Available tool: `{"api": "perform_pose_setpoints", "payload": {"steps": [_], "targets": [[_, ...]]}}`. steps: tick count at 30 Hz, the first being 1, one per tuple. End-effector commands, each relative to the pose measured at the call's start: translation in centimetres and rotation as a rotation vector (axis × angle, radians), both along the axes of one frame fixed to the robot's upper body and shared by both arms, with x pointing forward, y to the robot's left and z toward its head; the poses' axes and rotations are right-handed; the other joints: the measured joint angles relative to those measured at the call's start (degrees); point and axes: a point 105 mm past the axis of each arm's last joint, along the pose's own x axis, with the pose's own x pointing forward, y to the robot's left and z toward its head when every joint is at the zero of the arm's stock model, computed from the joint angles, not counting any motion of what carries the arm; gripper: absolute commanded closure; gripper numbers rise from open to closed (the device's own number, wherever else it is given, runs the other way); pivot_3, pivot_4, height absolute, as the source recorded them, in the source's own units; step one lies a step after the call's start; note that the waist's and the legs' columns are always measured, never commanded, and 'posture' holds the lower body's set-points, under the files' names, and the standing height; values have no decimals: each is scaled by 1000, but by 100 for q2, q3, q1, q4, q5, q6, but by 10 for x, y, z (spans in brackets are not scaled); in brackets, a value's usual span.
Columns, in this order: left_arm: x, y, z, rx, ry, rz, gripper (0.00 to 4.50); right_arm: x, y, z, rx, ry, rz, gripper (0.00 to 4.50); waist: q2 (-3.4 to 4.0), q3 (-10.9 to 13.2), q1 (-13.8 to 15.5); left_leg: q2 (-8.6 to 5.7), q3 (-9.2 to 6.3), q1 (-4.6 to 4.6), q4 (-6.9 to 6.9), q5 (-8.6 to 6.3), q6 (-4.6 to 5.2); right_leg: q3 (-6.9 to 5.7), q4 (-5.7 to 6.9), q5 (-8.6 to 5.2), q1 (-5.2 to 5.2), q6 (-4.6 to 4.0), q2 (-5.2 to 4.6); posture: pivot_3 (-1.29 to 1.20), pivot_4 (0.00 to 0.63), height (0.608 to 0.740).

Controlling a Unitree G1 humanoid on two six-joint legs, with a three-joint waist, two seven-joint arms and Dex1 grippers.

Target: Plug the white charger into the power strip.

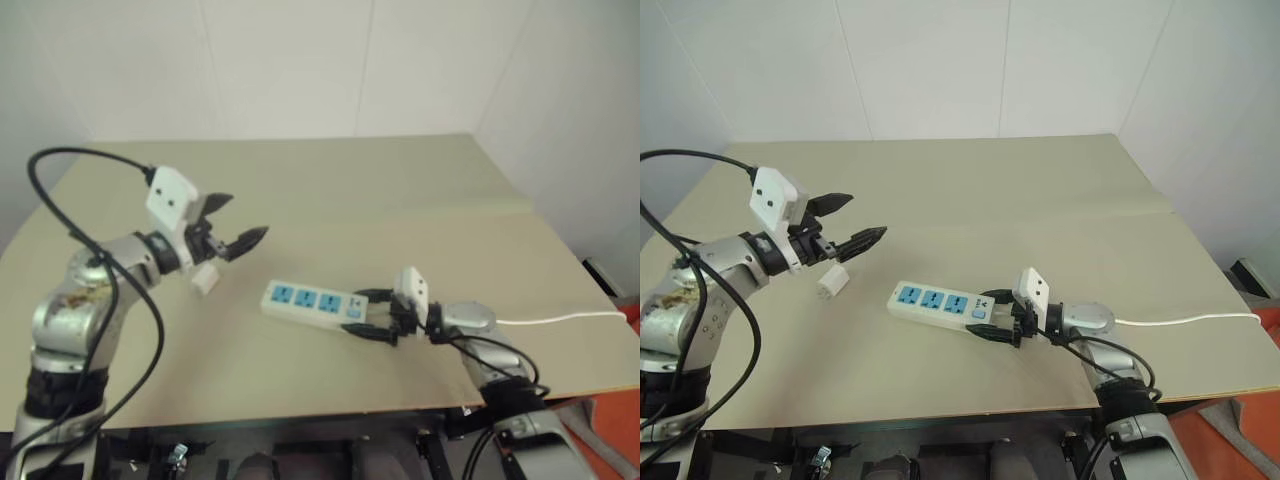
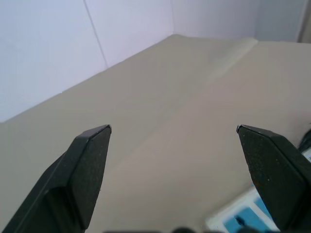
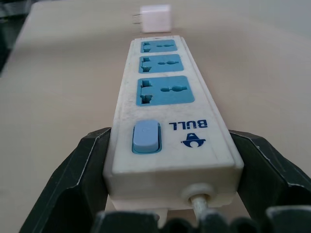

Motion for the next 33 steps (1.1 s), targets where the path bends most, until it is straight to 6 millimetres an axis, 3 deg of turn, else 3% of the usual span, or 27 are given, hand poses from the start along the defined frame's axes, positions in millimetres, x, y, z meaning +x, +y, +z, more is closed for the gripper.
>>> {"api": "perform_pose_setpoints", "payload": {"steps": [1,5,9,17,21,33], "targets": [[16,12,-6,39,181,133,0,-7,10,15,10,-35,126,1069,0,0,1,-1,0,2,0,0,0,0,-2,0,0,0,0,0,150,740],[33,32,-18,19,424,316,0,-6,15,10,-15,-41,142,1069,-1,0,-6,-5,-4,0,1,0,0,-2,-1,-2,1,5,0,0,150,740],[33,52,-35,110,604,432,0,-1,20,3,-21,-27,111,1069,1,1,-34,-5,-5,-3,0,-2,-3,1,7,-2,-8,4,0,0,150,740],[46,78,-21,137,739,464,0,0,28,-6,-17,-28,99,1069,-3,4,-19,-8,-7,1,0,-1,-4,0,18,-4,-12,4,1,0,150,740],[60,81,-11,172,736,451,0,-1,31,-13,-24,-29,95,1069,-3,4,-18,-8,-7,-3,0,-1,-4,-1,17,-5,-13,4,2,0,150,740],[78,76,-29,315,832,350,0,-5,35,-21,-5,-13,70,1069,-6,5,-34,-10,-5,-15,1,-1,-4,0,16,-5,-20,5,4,0,150,740]]}}
